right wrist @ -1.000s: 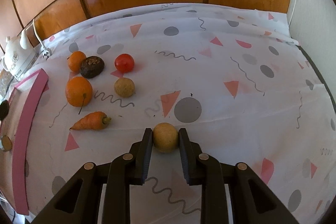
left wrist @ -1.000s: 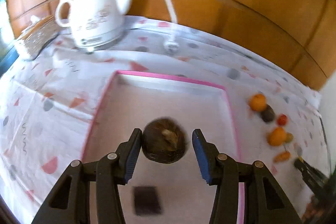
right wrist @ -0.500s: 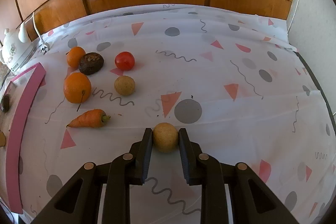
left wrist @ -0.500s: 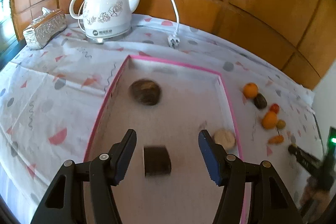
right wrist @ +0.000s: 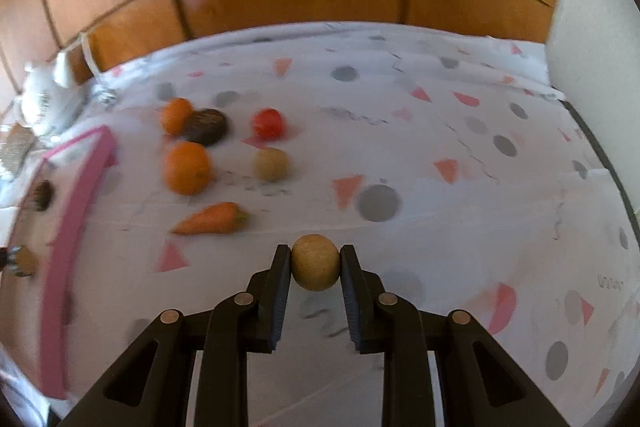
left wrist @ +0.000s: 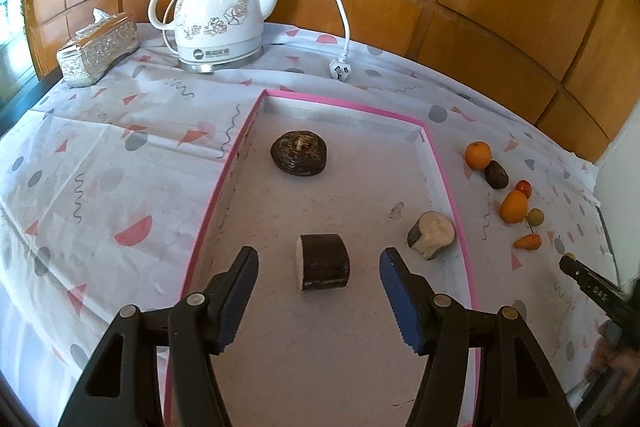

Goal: Organize fruits
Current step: 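Carry the potato into the tray and open the right tool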

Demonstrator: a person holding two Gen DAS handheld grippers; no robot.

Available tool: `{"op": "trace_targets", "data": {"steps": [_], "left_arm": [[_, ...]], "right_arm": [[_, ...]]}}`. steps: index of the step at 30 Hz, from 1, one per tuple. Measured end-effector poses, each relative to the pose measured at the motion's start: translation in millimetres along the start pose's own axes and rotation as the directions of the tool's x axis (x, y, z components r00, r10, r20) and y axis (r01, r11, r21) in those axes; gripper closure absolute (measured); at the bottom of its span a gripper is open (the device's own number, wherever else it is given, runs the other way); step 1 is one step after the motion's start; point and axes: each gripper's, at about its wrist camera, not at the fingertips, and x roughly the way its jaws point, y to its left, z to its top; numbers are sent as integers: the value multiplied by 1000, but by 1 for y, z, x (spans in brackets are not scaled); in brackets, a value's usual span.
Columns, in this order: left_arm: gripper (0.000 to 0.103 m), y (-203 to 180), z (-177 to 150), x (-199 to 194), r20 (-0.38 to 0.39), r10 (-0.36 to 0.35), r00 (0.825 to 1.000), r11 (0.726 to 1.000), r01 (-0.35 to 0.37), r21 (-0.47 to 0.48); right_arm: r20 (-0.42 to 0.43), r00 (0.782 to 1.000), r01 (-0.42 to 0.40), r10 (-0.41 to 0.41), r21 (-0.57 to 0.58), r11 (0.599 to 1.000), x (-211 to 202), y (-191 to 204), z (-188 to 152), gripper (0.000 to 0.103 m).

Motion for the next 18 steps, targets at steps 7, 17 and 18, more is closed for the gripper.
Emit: {"op": "trace_targets", "data": {"steps": [7, 17, 18], "left_arm": [[39, 5, -1, -6, 11, -8, 1000, 1000, 8, -7], [39, 25, 0, -10, 25, -2, 1000, 998, 3, -64], [39, 29, 1, -10, 28, 4, 1000, 997, -2, -71]], "right_arm": [[16, 987, -157, 161, -156, 975, -25, 63, 6, 79], [-72, 927, -371, 369, -332, 867, -36, 173, -4, 78], [-82, 922, -382, 378, -347, 857, -35, 184, -5, 78]]}}
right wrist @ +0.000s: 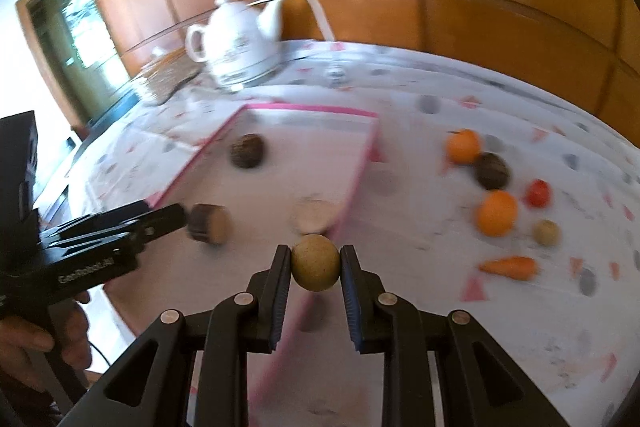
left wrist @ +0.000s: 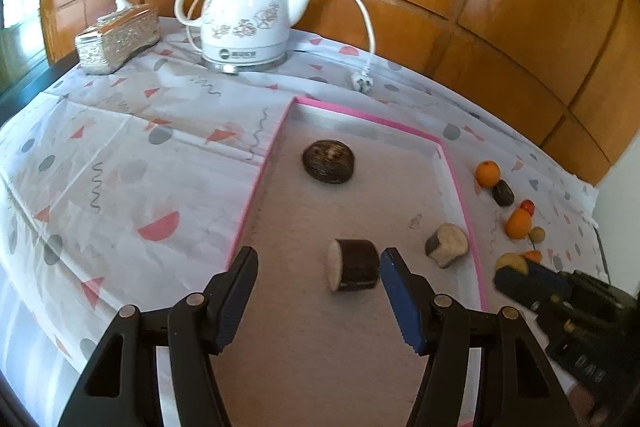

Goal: Organize fruits
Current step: 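Carry the potato into the tray and open the right tool, then grasp the large orange with the left tool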

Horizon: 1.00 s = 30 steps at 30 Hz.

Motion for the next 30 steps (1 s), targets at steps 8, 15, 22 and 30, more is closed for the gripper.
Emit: {"op": "trace_targets", "data": {"steps": [8, 15, 22, 30], "left_arm": [[39, 18, 5, -3, 18, 19, 1000, 999, -18, -43], [39, 17, 4, -2, 9, 18, 1000, 999, -18, -35], [39, 0, 2, -3, 7, -4, 1000, 1000, 4, 11], [39, -26, -1, -4, -3, -46, 999, 995, 46, 83]], "right_arm": [[-50, 998, -35, 32, -59, 998, 33, 37, 11, 78], [-43, 997, -62, 61, -18, 998, 37, 38, 10, 66], [23, 999, -29, 27, 94, 995, 12, 5, 4, 66], [40, 996, 69, -82, 261, 963, -19, -62, -22, 66]]}}
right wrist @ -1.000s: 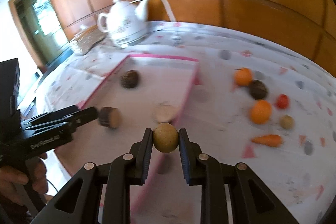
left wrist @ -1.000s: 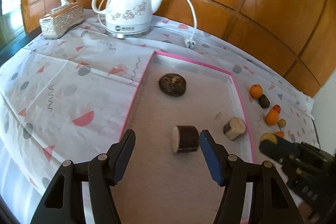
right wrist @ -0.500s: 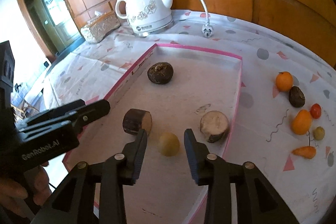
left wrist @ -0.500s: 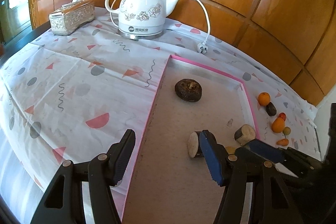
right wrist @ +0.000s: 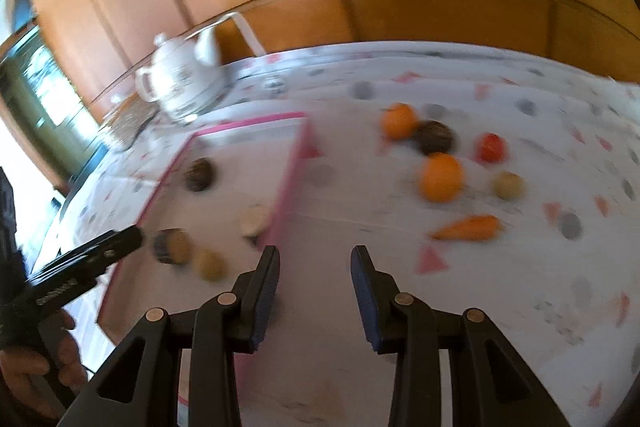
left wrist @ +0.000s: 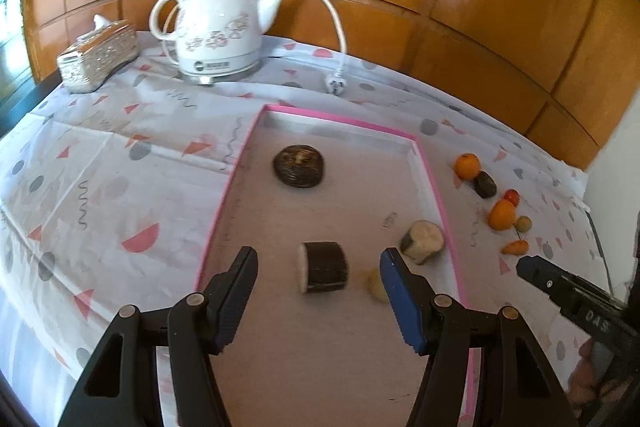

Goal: Organize fruits
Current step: 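Grasp the large orange with the left tool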

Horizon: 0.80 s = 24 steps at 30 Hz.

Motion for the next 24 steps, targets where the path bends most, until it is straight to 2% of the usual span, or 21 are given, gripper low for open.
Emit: {"op": "trace_targets", "data": {"steps": [12, 24], "left_arm": [[39, -56, 3, 7, -28, -85, 996, 988, 87, 127], [39, -111, 5, 26, -85, -141, 986, 963, 157, 218]], "right_arm": [[12, 982, 186, -191, 176, 967, -27, -90, -14, 66], [7, 972, 225, -234, 248, 942, -30, -126, -20, 66]]}}
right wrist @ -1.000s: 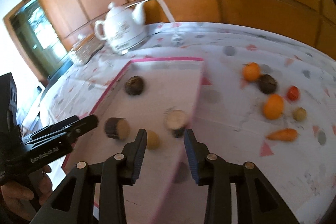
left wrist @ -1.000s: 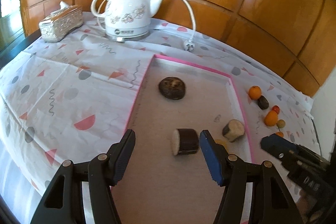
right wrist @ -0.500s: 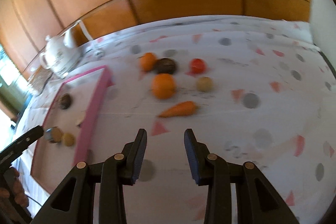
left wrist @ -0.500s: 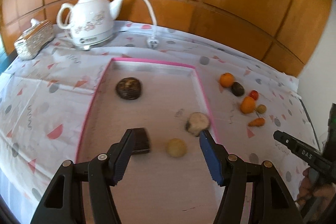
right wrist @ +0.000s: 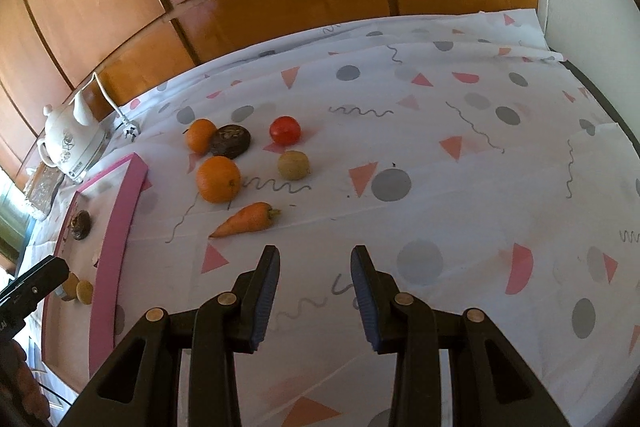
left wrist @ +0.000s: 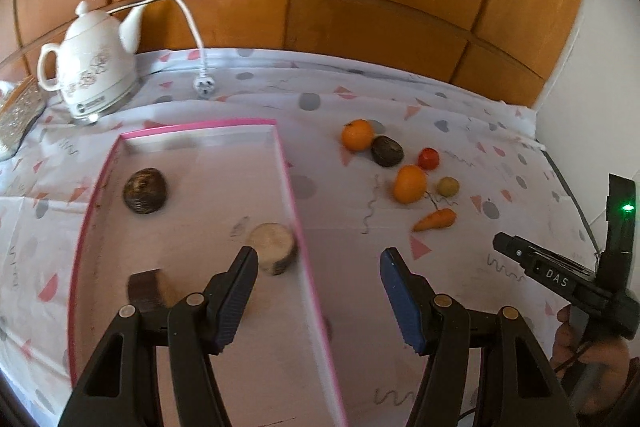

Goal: Organize fruits
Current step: 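Grasp the large orange with the left tool, then grasp another small potato with the right tool while the left tool lifts the orange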

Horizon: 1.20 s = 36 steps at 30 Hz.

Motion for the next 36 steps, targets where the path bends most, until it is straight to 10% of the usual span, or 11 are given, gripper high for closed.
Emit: {"op": "trace_targets", "data": {"steps": [29, 33, 36], "left_arm": [[39, -88, 63, 115, -153, -108, 982, 991, 118, 58], [68, -89, 62, 140, -195, -90, 977, 994, 101, 49], [69, -82, 61, 138, -176, -118, 977, 992, 126, 32]], "right_arm": [[-4, 1000, 25, -25, -7, 1000, 9, -24, -1, 66], [-16, 1000, 20, -20, 10, 1000, 14, -28, -1, 66], [-16, 1000, 21, -21, 8, 1000, 15, -29, 0, 66]]}}
